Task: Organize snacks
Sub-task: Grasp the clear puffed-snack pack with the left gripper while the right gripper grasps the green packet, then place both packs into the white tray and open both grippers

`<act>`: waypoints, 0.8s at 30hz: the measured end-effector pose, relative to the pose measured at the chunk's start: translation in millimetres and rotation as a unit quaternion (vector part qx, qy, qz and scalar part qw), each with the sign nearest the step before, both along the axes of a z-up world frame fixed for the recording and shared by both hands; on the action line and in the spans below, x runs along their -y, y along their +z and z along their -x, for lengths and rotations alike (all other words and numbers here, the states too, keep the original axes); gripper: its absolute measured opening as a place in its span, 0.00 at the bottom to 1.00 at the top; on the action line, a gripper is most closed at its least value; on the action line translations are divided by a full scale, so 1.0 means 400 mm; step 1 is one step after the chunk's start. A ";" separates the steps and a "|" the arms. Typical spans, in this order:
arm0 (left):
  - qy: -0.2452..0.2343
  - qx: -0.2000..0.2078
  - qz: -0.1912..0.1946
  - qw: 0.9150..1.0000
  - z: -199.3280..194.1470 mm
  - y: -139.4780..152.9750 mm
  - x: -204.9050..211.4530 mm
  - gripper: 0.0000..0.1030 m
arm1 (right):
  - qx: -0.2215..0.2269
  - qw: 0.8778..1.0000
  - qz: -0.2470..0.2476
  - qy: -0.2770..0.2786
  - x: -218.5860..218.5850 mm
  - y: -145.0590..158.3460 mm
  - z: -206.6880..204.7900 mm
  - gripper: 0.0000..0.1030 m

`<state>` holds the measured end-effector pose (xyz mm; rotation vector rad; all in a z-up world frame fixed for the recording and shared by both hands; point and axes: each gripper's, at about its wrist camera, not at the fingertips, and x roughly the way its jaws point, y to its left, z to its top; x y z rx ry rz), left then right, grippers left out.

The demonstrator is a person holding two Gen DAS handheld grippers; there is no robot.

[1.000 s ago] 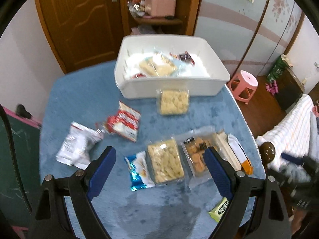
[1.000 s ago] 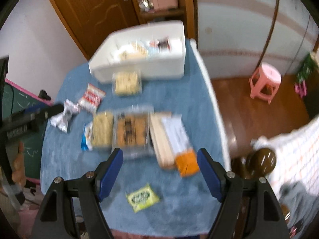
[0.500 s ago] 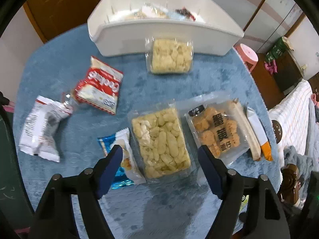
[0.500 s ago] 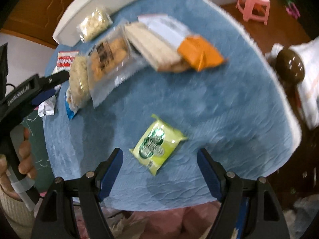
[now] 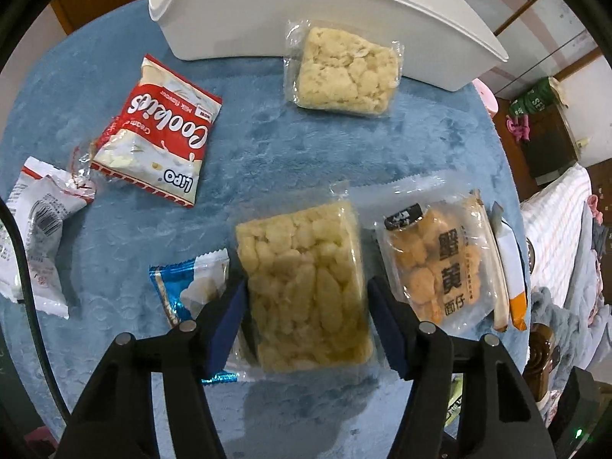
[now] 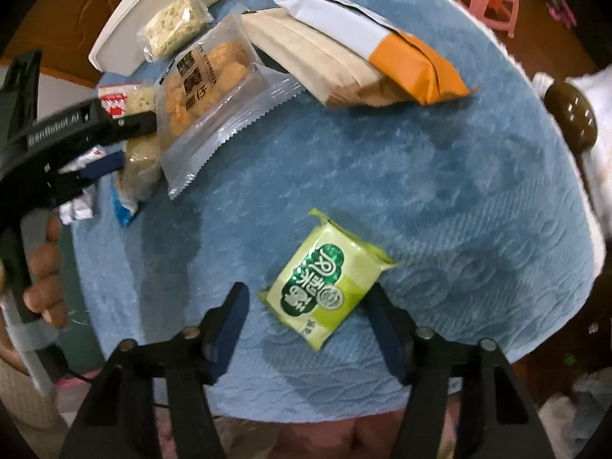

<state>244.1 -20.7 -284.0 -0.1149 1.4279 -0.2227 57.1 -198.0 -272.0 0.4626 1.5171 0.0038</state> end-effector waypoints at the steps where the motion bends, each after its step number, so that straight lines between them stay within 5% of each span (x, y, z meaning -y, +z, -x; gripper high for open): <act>1: -0.002 -0.003 0.001 1.000 -0.003 -0.006 0.002 0.62 | 0.001 1.000 0.008 0.005 -0.010 0.000 -0.003 0.60; 6: -0.010 -0.018 -0.010 1.000 -0.022 -0.033 0.012 0.65 | 0.011 0.998 0.045 0.029 -0.028 0.001 -0.007 0.50; 15: -0.003 -0.020 -0.003 1.000 -0.001 -0.024 0.011 0.59 | 0.038 0.999 0.013 0.038 -0.014 0.032 0.000 0.46; 24: 0.003 0.055 0.025 0.998 0.055 0.191 -0.036 0.59 | 0.123 0.991 -0.012 0.050 0.000 0.166 -0.044 0.46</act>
